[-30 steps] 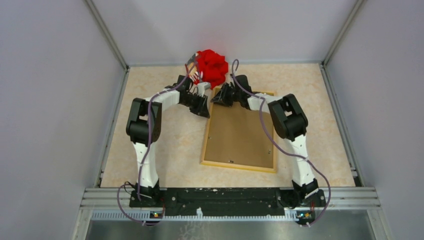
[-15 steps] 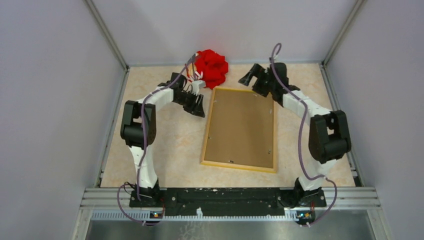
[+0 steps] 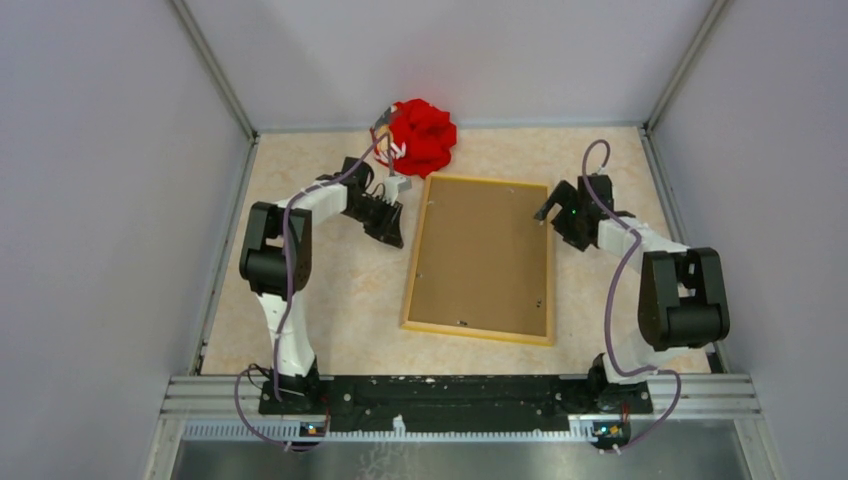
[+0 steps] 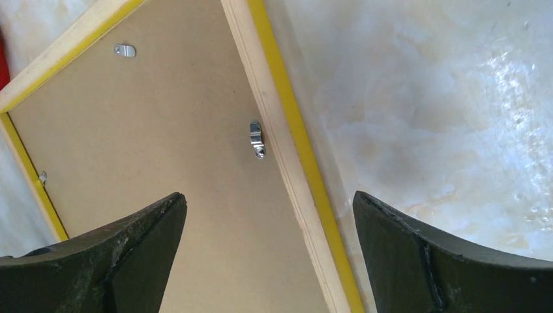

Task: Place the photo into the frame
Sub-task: Adjust the photo frame at the center of the board.

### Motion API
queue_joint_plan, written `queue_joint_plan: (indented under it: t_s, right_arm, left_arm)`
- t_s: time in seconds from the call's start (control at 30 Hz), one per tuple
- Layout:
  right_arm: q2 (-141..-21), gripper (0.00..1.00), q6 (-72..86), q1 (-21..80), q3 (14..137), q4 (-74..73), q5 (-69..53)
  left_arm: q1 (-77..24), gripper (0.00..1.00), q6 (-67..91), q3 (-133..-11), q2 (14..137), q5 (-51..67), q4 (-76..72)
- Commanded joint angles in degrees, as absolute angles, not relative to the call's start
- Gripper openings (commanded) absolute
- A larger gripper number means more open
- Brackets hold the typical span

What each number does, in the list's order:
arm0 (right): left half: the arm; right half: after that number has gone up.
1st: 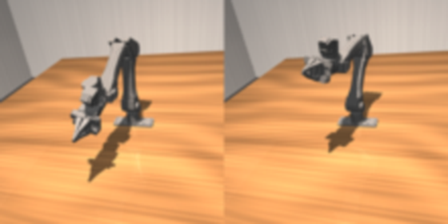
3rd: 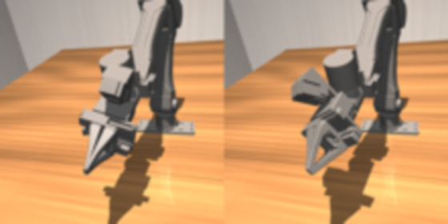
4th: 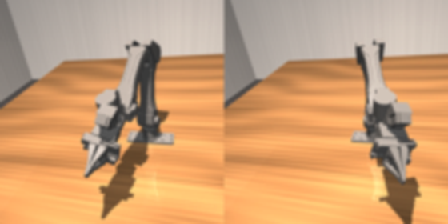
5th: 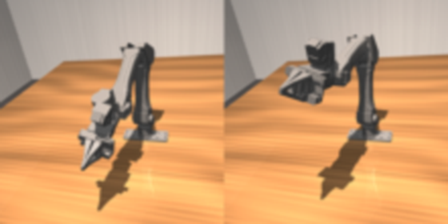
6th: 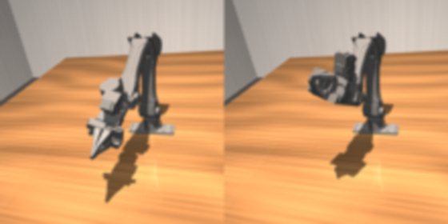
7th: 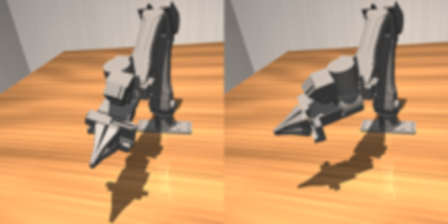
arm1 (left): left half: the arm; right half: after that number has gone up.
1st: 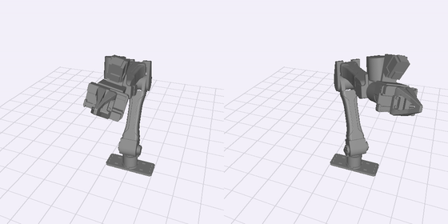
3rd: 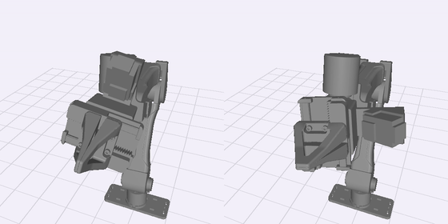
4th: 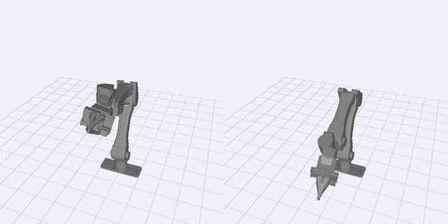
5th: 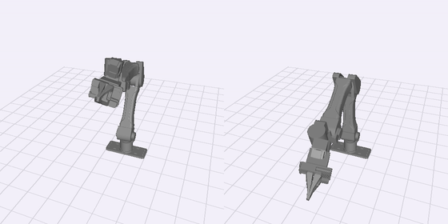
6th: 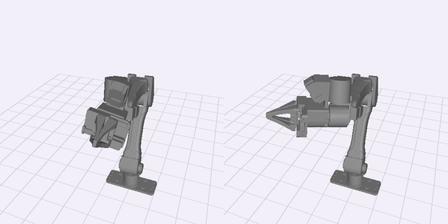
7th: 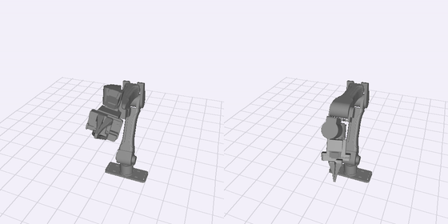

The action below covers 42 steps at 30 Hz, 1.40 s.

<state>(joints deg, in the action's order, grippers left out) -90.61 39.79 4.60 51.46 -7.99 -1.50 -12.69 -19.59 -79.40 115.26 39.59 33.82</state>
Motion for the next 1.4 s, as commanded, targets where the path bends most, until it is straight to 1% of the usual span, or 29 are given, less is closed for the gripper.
queue_joint_plan:
  t_s: [0.0,0.23,0.6,0.8,1.0,1.13,1.27,1.33,1.37]
  right_arm:
    - [-89.0,0.99,43.2,4.5,50.4,-6.2,-2.8]
    - [-94.0,0.99,46.2,6.6,49.7,-4.1,-8.7]
    - [-101.1,0.99,46.2,13.6,58.6,-4.7,-13.8]
    - [-103.9,0.99,46.1,15.5,60.1,-3.5,-15.9]
    - [-106.6,0.99,46.1,16.7,61.5,-1.2,-19.1]
    - [-108.9,0.99,46.0,18.5,63.6,-0.9,-21.1]
    - [-110.6,0.99,46.3,20.9,64.6,-0.4,-22.5]
    - [-111.6,0.99,46.1,22.0,65.6,-0.4,-23.2]
    - [-112.3,0.99,46.0,22.4,66.1,-0.4,-23.6]
  left_arm:
    - [-13.6,0.3,-24.8,-78.9,113.5,40.5,37.2]
    - [-15.8,0.3,-26.5,-78.5,113.1,39.3,38.8]
    - [-23.0,0.28,-30.2,-76.2,112.7,36.6,39.8]
    - [-25.6,0.28,-32.2,-76.0,112.6,39.3,42.3]
    - [-26.1,0.28,-35.9,-75.5,109.9,43.5,47.3]
    - [-26.1,0.28,-38.9,-73.7,107.5,44.0,49.5]
    - [-26.2,0.31,-40.8,-72.4,105.9,44.3,51.7]
    - [-26.1,0.35,-41.8,-72.6,105.0,44.3,53.7]
    - [-26.1,0.39,-42.9,-72.9,104.4,44.4,55.0]
